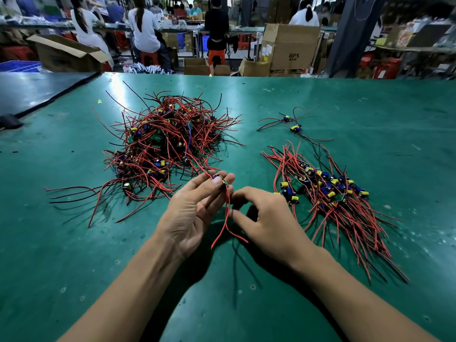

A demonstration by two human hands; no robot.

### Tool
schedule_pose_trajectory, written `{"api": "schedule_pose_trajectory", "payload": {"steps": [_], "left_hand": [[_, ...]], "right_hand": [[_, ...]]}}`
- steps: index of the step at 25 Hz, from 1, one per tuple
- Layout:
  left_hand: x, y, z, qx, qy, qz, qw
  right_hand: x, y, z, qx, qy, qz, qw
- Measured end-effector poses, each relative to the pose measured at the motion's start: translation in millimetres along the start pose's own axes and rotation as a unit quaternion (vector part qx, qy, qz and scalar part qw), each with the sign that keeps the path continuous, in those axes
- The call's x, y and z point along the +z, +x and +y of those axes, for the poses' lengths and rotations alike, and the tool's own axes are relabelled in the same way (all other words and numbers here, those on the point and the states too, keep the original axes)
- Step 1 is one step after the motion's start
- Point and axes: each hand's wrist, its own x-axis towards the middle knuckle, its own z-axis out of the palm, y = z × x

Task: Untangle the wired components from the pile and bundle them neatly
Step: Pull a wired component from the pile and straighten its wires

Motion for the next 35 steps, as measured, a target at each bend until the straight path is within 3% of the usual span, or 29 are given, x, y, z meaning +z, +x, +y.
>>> {"api": "schedule_pose_trajectory", "payload": {"steps": [4,7,10,13,15,17,20,22,23,26,31,35], "left_hand": [[1.9,-3.6,-2.6,0.002,0.017,-0.005,1.000],[3.5,-6.5,-0.1,-0.006,0.042,-0.013,0.999],[2.6,-8.6,-1.6,0.002,0.060,-0.030,0.998],[2.8,-10.3,-3.5,0.008,0.089,-0.046,0.995],[2.6,-11.2,-2.9,0.006,0.115,-0.062,0.991],[2.1,-12.8,-3.2,-0.005,0.163,-0.085,0.983],[0.0,-12.5,-7.2,-0.035,0.193,-0.090,0.976],[-0.2,-12.8,-8.5,-0.055,0.190,-0.091,0.976],[0.7,-12.8,-8.5,-0.065,0.196,-0.095,0.974],[3.6,-13.1,-7.5,-0.099,0.230,-0.097,0.963],[1.2,-16.5,-7.9,-0.091,0.244,-0.121,0.958],[-1.7,-15.4,-7.2,-0.096,0.249,-0.089,0.960]], "right_hand": [[-0.3,-2.9,-1.4,-0.008,-0.073,0.035,0.997],[1.9,-3.7,-2.5,-0.016,-0.058,0.046,0.997],[4.7,-2.1,-4.8,-0.005,0.024,0.103,0.994],[2.7,2.5,-12.1,0.081,0.205,0.129,0.967],[-4.2,8.3,-17.3,0.151,0.370,0.109,0.910],[-15.3,14.2,-19.9,0.221,0.516,0.075,0.824],[-31.4,17.0,-19.0,0.272,0.653,-0.013,0.707],[-37.9,16.0,-17.5,0.281,0.693,-0.063,0.661],[-40.0,15.2,-17.4,0.289,0.692,-0.083,0.656],[-40.0,14.6,-17.9,0.320,0.634,-0.134,0.691],[-22.4,12.4,-10.0,0.323,0.419,-0.099,0.843],[-12.7,10.4,-7.0,0.286,0.368,-0.025,0.884]]}}
